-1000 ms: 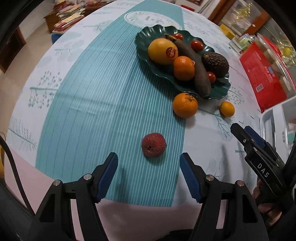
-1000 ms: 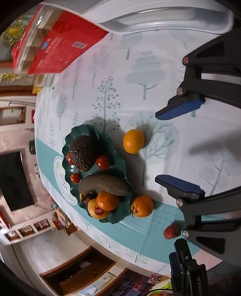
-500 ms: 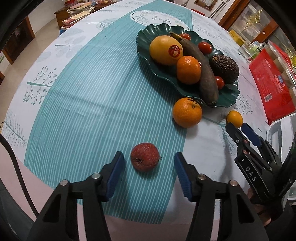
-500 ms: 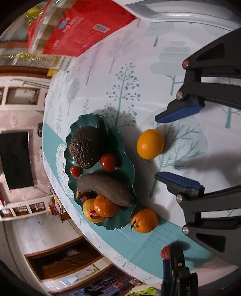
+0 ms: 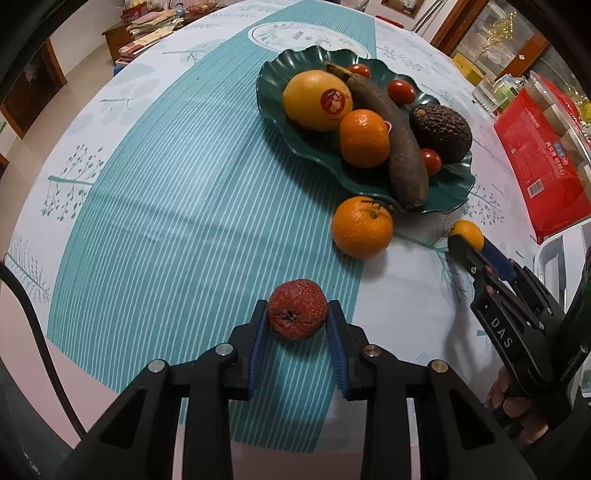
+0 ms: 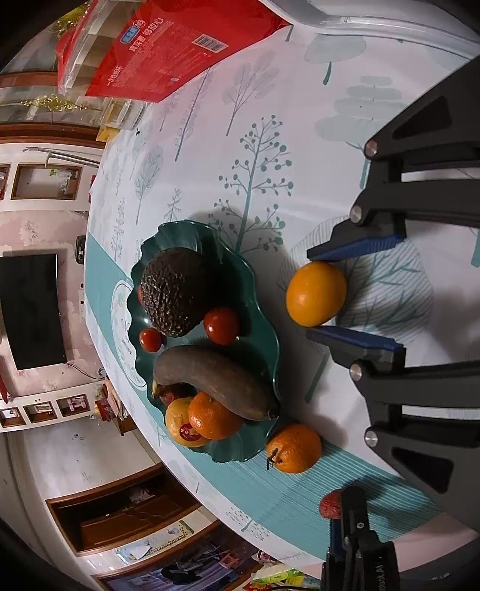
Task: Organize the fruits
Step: 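Place the lychee on the plate while the right tool places the small orange there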
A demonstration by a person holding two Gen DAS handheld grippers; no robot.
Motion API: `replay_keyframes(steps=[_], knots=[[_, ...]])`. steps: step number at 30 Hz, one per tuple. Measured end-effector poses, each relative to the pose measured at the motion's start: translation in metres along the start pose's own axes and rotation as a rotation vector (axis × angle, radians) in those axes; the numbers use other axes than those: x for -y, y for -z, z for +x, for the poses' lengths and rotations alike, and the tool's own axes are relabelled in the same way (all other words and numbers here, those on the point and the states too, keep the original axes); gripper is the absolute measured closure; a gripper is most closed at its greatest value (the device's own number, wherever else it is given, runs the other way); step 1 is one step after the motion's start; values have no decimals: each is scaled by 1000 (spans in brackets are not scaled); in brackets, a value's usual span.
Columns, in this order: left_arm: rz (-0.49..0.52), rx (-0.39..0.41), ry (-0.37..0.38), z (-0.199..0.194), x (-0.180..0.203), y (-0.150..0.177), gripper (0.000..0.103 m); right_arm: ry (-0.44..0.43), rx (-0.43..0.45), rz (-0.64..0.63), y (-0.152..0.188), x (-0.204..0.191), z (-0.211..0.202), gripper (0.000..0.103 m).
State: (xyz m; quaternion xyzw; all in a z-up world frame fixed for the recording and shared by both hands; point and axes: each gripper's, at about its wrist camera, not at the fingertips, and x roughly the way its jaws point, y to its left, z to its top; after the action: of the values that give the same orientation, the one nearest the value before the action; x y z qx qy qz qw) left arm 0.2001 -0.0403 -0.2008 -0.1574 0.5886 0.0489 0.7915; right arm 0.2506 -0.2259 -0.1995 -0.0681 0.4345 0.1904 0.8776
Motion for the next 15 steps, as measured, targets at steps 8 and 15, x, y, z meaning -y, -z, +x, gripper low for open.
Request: replay_keyframes(steps=[8,15], knots=[[23,52,31,-21,1,-20,74,-23,-4,61,-7,8,-14,68],[70,132,35,-44,7,-57,74,-42,30,73,-24,1,-29,68]])
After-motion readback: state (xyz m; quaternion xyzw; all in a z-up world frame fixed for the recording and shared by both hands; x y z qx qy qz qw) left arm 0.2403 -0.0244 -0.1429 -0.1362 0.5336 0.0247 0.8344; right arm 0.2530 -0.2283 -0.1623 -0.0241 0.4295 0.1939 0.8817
